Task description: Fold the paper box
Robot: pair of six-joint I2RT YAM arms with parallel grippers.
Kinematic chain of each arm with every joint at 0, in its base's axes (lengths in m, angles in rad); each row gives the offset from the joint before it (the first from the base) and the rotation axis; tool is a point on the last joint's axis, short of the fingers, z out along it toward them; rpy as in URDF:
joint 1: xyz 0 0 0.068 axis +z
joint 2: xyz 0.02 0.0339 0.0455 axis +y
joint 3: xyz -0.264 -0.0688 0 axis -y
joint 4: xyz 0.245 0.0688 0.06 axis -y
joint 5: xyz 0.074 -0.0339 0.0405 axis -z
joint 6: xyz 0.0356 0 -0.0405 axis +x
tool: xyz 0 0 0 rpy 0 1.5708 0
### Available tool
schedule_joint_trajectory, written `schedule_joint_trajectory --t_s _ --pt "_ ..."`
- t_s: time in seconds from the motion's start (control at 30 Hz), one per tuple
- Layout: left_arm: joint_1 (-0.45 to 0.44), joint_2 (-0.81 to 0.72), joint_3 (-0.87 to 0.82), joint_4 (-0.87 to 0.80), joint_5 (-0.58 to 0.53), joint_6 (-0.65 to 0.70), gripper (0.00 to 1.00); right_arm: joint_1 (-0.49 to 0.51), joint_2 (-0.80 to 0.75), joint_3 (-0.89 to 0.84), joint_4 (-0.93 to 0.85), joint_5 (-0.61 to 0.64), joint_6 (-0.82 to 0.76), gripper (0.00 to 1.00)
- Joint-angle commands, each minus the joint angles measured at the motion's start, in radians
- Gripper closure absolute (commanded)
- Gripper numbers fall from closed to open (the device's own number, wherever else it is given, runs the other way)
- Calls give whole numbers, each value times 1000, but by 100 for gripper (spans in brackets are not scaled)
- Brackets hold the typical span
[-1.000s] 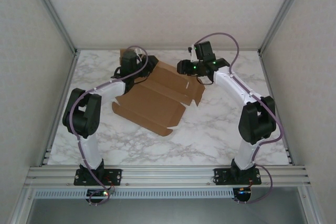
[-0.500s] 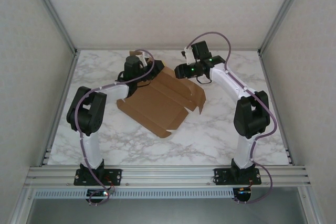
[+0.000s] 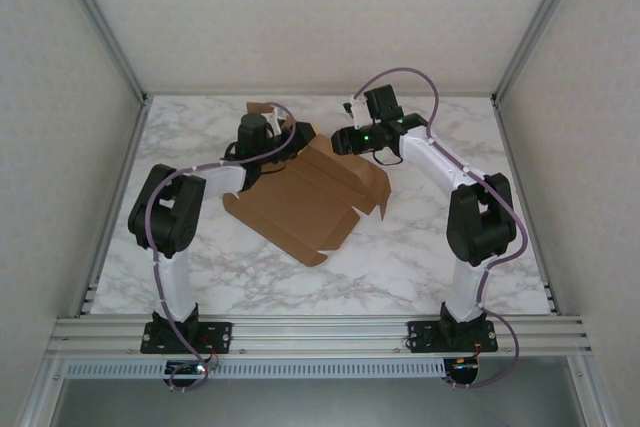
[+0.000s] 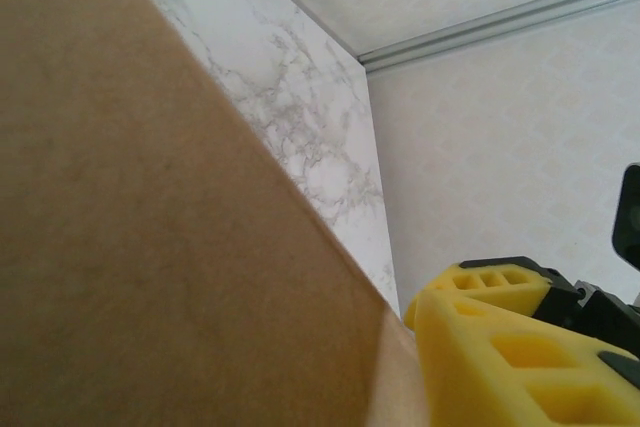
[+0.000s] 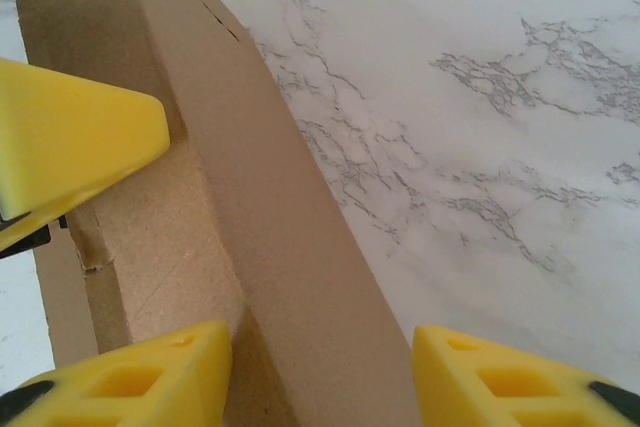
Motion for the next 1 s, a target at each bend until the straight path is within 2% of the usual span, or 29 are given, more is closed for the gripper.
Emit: schedule_joint_trajectory --t_s 0.0,0.13,0.43,0.6,0.67,0.83,0.97 --pt "9 -63 -35 26 10 5 47 2 -5 -42 -36 28 -15 51" --pt "9 -83 -83 81 12 -8 52 3 -10 -46 -28 25 -9 52" --pt "7 -48 -100 201 31 -70 74 2 -13 -46 -22 5 3 54" --pt "7 -39 -129 304 11 -149 84 3 -84 -59 -8 58 47 51" --pt "7 -42 -151 357 -13 -195 88 2 -141 -88 25 126 129 49" --pt "-3 -35 -196 499 -61 -306 93 15 -289 -188 112 189 402 50" --pt "-23 -41 -230 552 -126 -330 96 39 -390 -295 138 251 651 54"
